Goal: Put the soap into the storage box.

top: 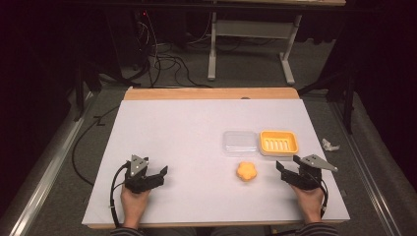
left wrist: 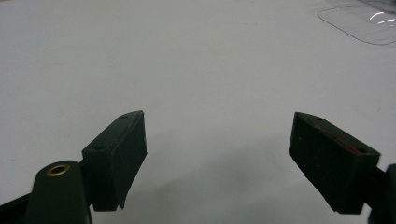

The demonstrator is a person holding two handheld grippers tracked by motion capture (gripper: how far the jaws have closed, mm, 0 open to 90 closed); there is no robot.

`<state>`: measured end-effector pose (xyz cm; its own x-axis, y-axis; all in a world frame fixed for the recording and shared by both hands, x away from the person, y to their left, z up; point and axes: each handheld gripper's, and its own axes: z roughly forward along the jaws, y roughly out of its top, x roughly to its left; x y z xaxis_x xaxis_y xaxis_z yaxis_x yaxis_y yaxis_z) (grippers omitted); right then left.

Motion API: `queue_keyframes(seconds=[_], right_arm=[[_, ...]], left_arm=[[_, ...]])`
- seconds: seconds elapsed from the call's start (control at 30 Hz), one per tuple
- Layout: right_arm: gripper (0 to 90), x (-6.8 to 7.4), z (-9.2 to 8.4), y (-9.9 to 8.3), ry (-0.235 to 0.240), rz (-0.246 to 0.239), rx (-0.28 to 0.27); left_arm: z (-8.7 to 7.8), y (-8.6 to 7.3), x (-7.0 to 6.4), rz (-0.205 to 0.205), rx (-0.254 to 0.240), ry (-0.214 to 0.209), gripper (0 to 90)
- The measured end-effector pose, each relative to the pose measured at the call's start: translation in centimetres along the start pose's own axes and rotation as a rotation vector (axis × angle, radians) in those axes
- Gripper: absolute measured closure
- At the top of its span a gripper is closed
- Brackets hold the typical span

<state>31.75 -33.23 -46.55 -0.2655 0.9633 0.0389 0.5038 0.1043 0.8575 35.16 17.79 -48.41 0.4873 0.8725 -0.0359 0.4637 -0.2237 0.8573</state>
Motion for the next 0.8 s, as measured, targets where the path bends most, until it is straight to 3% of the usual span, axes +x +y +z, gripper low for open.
queue_keyframes(seconds=[0.53,0.73,0.8], right_arm=[[26.4,1.4,-0.5,0.2,0.049,0.002,-0.021],[26.6,2.0,-0.9,0.2,0.076,0.040,-0.024],[26.8,2.4,-0.9,0.3,0.081,0.029,-0.021]], left_arm=[[0.0,0.0,0.0,0.001,-0.003,-0.001,19.5],[0.0,0.0,0.0,0.002,-0.002,-0.006,19.5],[0.0,0.0,0.0,0.003,-0.002,-0.006,19.5]])
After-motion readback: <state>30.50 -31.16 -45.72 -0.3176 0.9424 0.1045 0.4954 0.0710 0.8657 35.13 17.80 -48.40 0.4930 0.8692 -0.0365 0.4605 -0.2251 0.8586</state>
